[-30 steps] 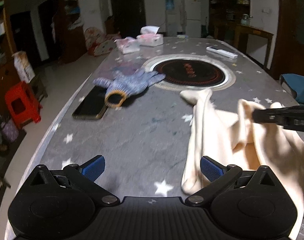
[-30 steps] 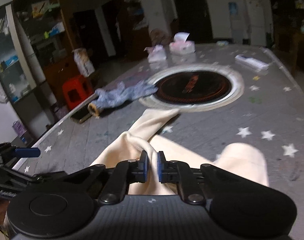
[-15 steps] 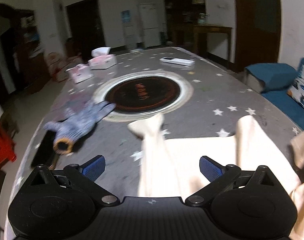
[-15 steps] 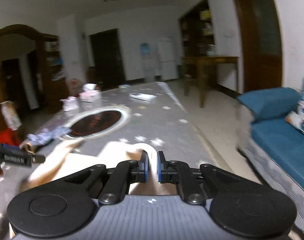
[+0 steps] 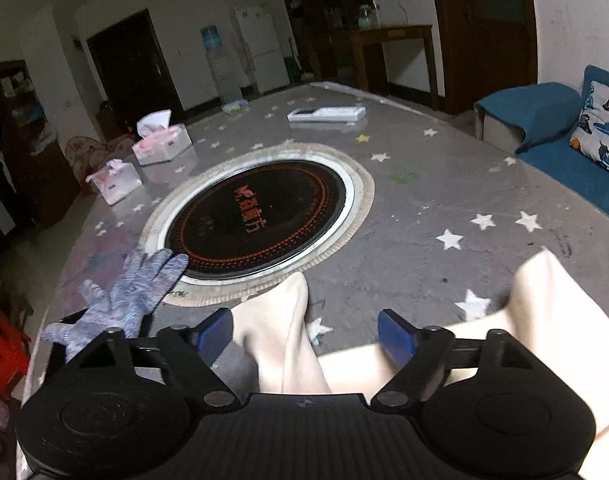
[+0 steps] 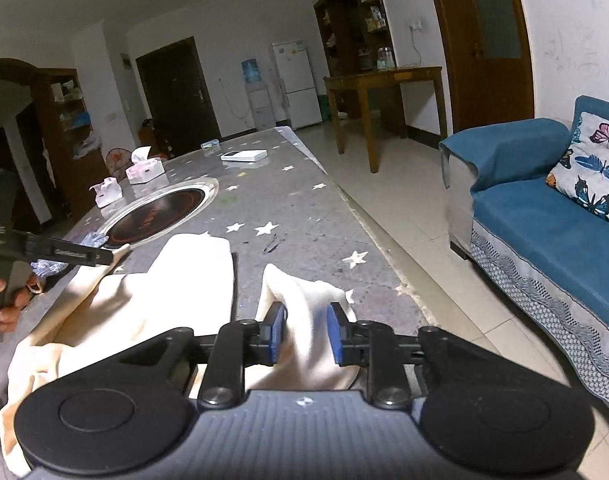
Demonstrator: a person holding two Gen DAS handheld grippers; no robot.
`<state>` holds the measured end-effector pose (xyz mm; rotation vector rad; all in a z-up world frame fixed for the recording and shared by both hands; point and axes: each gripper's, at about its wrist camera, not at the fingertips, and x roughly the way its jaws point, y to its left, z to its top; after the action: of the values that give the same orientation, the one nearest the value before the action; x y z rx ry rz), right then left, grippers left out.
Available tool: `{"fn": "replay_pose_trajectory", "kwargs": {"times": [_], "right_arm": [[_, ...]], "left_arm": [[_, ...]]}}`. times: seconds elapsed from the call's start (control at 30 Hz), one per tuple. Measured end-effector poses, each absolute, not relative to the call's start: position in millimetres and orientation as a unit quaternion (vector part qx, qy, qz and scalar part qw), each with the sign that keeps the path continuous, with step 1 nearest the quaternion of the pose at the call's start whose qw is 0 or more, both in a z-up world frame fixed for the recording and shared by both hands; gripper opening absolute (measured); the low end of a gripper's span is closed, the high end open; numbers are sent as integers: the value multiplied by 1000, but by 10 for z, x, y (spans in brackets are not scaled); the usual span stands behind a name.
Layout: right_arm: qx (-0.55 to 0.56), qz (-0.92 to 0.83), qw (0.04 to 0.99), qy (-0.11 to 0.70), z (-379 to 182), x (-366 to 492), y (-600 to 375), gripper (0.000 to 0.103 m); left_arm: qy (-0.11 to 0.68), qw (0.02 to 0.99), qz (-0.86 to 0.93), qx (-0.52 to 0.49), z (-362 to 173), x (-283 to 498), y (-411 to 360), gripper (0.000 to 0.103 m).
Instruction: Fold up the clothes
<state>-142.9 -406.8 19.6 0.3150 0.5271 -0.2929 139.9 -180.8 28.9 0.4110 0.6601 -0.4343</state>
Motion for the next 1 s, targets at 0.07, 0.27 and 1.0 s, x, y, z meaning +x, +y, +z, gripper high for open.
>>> {"fn": "replay_pose_trajectory", "kwargs": {"times": [0.07,0.27,1.0], "right_arm": [[157,-141,942,259,196,-1417,-4077,29],[163,-139,942,259,192,-1419,-4124,33],[138,-122,959,217,481,-1596,-4040,51]], "left_arm": [[327,899,-211,202,235,1497,-1831,71],[352,891,-204,200,94,1627,-1752,22],[243,970,-22,9,1097,43,434,3]]}}
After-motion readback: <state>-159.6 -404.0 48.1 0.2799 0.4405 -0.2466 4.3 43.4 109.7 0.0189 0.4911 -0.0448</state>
